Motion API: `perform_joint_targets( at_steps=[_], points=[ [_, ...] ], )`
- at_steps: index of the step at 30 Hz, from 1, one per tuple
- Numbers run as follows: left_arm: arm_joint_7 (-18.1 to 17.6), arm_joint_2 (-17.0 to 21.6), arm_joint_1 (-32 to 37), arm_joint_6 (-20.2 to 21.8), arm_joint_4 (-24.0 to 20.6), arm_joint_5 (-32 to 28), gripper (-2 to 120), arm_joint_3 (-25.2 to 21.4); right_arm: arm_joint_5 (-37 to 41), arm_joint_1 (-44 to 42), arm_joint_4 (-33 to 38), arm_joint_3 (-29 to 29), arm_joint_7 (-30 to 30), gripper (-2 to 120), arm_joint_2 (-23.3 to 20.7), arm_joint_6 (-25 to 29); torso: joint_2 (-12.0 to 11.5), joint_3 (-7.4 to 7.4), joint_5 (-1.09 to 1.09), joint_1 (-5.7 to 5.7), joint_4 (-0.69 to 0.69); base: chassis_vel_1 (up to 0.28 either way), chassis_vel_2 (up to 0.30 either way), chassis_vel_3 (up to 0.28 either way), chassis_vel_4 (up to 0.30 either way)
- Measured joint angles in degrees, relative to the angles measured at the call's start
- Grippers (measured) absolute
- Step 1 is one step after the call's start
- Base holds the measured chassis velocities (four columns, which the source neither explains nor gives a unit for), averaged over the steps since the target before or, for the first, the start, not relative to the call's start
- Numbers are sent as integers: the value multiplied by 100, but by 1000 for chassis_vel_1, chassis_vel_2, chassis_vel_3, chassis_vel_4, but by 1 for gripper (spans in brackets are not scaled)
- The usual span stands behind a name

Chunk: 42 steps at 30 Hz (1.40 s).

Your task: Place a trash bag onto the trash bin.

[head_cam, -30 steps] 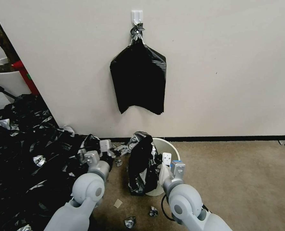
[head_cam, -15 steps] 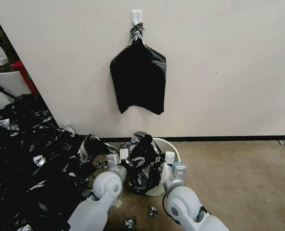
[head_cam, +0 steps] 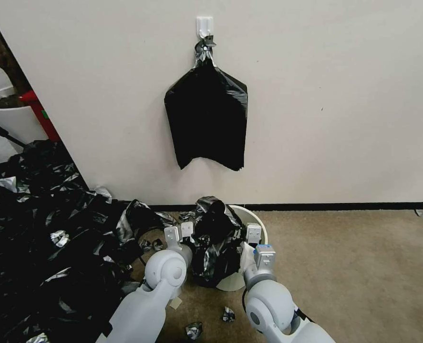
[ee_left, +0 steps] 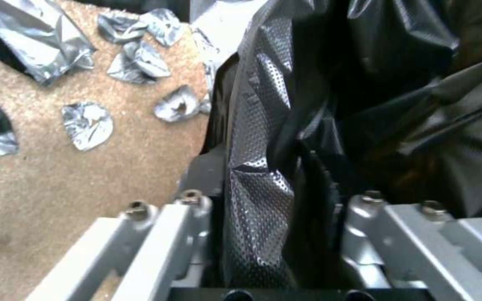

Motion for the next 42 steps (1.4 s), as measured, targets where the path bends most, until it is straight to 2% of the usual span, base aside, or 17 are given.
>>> perform_joint_targets(
  at_steps=[4,5,7,9,10,13,14,17,21,23,24,27,30,31,33,38,42],
  points=[
    [22,99,122,-36,-134,27,11,-30,-322,5,-80,111,-127,0,-58,274,-1,1,-2,0,-1,0,0,0,0],
    [22,99,122,-36,-134,27,11,-30,-322,5,-80,111,-127,0,-58,274,-1,1,-2,0,-1,0,0,0,0],
    [366,210,264,-190,-213,323,2,-77,-458,22,-101,240,-256,0,-141,466,-2,2,-3,1,-2,0,0,0,0],
    [719,329,389,-286,-304,732,2,-88,-441,55,-89,338,-341,0,-248,522,-2,2,-4,1,-3,0,0,0,0],
    [719,329,389,-286,-304,732,2,-88,-441,55,-89,338,-341,0,-248,522,-2,2,-4,1,-3,0,0,0,0],
    [1266,486,540,-398,-445,1348,2,-162,-206,100,-12,448,-431,0,-450,484,-2,2,-4,1,-4,0,0,0,0],
    [1266,486,540,-398,-445,1348,2,-162,-206,100,-12,448,-431,0,-450,484,-2,2,-4,1,-4,0,0,0,0],
    [1828,652,681,-510,-640,1758,2,-357,535,175,141,635,-469,0,-730,13,-2,2,-1,1,-2,0,0,0,0],
    [2093,728,751,-698,-741,1868,2,-480,1171,245,168,842,-358,0,-898,-471,-2,2,0,1,-1,0,0,0,0],
    [2258,759,785,-1040,-833,1866,2,-604,1950,250,190,1031,-112,0,-1074,-927,-2,2,0,1,-1,0,0,0,0],
    [2258,759,785,-1040,-833,1866,2,-604,1950,250,190,1031,-112,0,-1074,-927,-2,2,0,1,-1,0,0,0,0],
    [2467,686,782,-1567,-854,1703,2,-733,2799,74,249,1214,39,0,-1205,-1275,-2,1,0,1,-2,0,0,0,0],
    [2507,626,760,-1904,-830,1598,2,-761,3177,-64,344,1241,84,0,-1222,-1343,-2,1,1,1,-1,0,0,0,0],
    [2509,550,715,-2246,-772,1500,2,-778,3542,-206,488,1235,91,0,-1218,-1347,-2,1,1,1,-1,0,0,0,0],
    [2407,435,654,-2557,-696,1377,2,-780,4047,-479,837,1176,83,0,-1115,-1247,-2,1,-2,1,-2,0,0,0,0],
    [2201,299,588,-2686,-621,1288,2,-818,4238,-852,1222,979,105,0,-839,-1129,-2,0,-1,1,-2,0,0,0,0],
    [2011,220,531,-2673,-593,1260,2,-814,3562,-1137,1328,616,235,9,-695,-1173,-2,0,-2,0,-1,0,0,0,0]
  ],
)
